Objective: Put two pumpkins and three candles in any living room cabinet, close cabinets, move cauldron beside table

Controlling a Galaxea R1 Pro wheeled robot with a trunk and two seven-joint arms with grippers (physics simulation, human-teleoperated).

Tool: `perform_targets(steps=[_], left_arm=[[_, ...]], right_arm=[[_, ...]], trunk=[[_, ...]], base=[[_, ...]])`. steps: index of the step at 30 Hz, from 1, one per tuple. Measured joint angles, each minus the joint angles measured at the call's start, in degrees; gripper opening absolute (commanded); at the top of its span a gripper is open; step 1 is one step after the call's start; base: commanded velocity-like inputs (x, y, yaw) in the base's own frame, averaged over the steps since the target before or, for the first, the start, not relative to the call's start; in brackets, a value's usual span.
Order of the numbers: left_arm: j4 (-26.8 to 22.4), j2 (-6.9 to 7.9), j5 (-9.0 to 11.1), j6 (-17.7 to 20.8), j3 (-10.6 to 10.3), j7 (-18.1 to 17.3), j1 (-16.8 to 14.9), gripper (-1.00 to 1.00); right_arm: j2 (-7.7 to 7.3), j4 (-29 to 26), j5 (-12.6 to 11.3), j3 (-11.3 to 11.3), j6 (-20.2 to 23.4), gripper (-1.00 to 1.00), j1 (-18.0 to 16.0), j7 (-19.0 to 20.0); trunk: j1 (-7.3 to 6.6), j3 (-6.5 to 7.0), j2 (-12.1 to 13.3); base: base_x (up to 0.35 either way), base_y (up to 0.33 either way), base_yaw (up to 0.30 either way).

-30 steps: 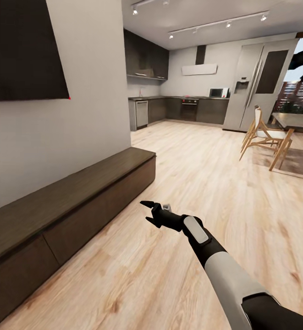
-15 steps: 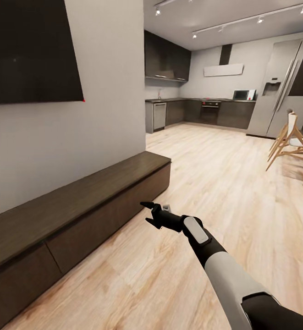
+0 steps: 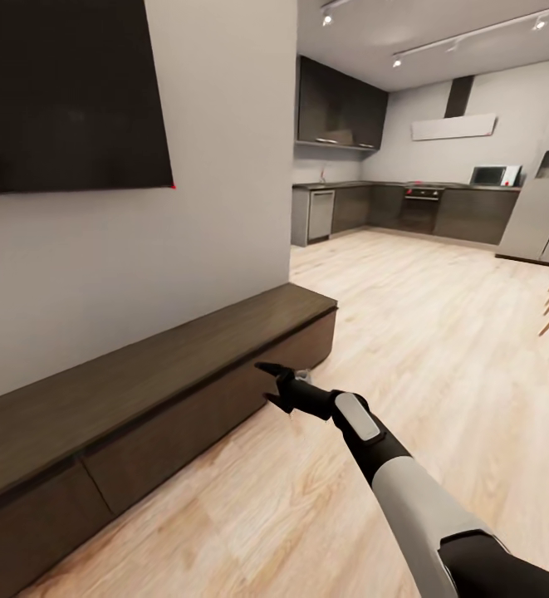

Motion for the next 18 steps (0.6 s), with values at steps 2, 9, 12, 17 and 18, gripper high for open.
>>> perform_targets(steps=[2,9,12,17,18], left_arm=[[0.3,0.0,0.0,-0.1,0.2,-0.5,0.0,1.0],[1.0,-0.07,0.1,-0.1,2.1,-1.0,0.0,1.0],[1.1,-0.07,0.1,-0.1,2.7,-1.4,0.0,1.0],[1.2,-0.07,0.1,-0.1,2.9,-1.5,0.0,1.0],[1.2,-0.07,0.1,-0.1,3.0,-1.5,0.0,1.0]], right_arm=[[0.01,0.3,-0.9,0.1,-0.3,1.0,0.0,-0.1],[0.04,0.5,-1.5,0.0,-0.2,1.0,0.0,-1.2],[0.18,0.5,-1.5,0.0,-0.4,1.0,0.0,-1.7],[0.2,0.5,-1.6,0.0,-0.5,1.0,0.0,-2.5],[0.2,0.5,-1.6,0.0,-0.5,1.0,0.0,-2.5]], trunk=[[0.0,0.09,0.0],[0.0,0.53,0.0],[0.0,0.69,0.0],[0.0,0.92,0.0],[0.0,0.96,0.0]], base=[[0.291,-0.218,0.152],[0.285,-0.229,0.173],[0.269,-0.246,0.237],[0.261,-0.254,0.258],[0.243,-0.267,0.263]])
